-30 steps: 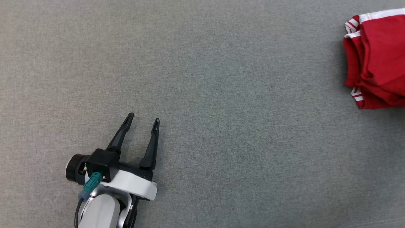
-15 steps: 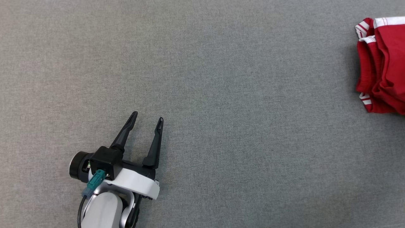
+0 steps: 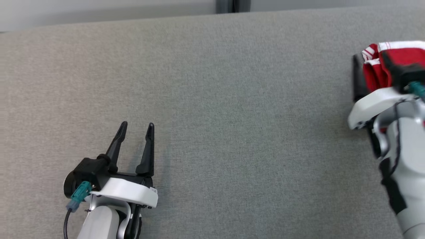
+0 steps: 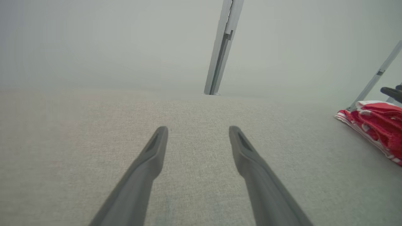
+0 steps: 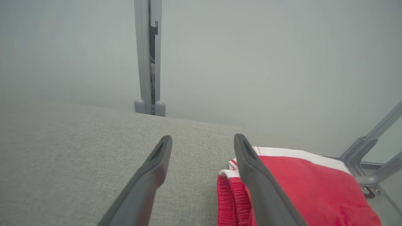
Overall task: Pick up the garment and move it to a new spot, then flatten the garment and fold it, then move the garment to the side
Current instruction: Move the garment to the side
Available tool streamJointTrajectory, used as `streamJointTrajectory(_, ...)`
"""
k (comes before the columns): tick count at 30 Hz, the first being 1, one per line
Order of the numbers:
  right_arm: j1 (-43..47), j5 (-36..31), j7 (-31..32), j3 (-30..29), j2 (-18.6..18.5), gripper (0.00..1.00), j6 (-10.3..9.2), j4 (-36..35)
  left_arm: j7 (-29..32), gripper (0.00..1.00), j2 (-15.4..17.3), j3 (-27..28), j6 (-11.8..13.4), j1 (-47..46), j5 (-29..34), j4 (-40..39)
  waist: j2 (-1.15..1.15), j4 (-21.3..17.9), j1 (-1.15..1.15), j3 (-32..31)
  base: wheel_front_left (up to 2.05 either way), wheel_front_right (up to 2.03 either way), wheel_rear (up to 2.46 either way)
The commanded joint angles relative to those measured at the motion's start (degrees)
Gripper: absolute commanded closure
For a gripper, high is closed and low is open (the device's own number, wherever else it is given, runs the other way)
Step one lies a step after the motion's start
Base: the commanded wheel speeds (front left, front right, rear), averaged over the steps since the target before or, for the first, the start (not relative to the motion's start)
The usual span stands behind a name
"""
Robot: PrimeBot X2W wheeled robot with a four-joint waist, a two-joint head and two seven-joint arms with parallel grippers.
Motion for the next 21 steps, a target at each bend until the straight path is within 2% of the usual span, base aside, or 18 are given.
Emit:
streamJointTrajectory(1, 2.2, 0.8, -0.2, 1.1, 1.1, 0.00, -0.01, -1.7, -0.2, 0.00, 0.1, 0.5, 0.6, 0.8, -0.9, 0.0, 0.00, 1.1, 0.00, -2.2, 0.00, 0.00, 0.00)
streamJointTrajectory(8, 10.8, 5.1, -0.2, 4.8, 4.4, 0.00, -0.01, -11.7, -0.2, 0.00, 0.1, 2.5, 3.0, 2.7, -4.3, -1.1, 0.00, 2.6, 0.00, -7.4, 0.00, 0.00, 0.00)
streamJointTrajectory(14, 21.4, 6.4, -0.2, 3.7, 6.2, 0.00, -0.01, -23.3, -0.2, 0.00, 0.1, 3.8, 4.8, 5.6, -5.7, -2.4, 0.00, 3.3, 0.00, -11.6, 0.00, 0.00, 0.00)
streamJointTrajectory(15, 21.4, 6.4, -0.2, 3.7, 6.2, 0.00, -0.01, -23.3, -0.2, 0.00, 0.1, 3.8, 4.8, 5.6, -5.7, -2.4, 0.00, 3.3, 0.00, -11.6, 0.00, 0.00, 0.00)
streamJointTrajectory(19, 31.2, 6.5, -0.2, 1.9, 7.2, 0.00, -0.01, -30.2, -0.2, 0.00, 0.1, 4.9, 5.5, 9.5, -5.1, -4.5, 0.00, 3.4, 0.00, -14.9, 0.00, 0.00, 0.00)
streamJointTrajectory(21, 33.0, 6.5, -0.2, 1.6, 7.4, 0.00, -0.01, -30.6, -0.2, 0.00, 0.1, 4.9, 5.3, 10.3, -4.6, -4.6, 0.00, 3.5, 0.00, -15.6, 0.00, 0.00, 0.00)
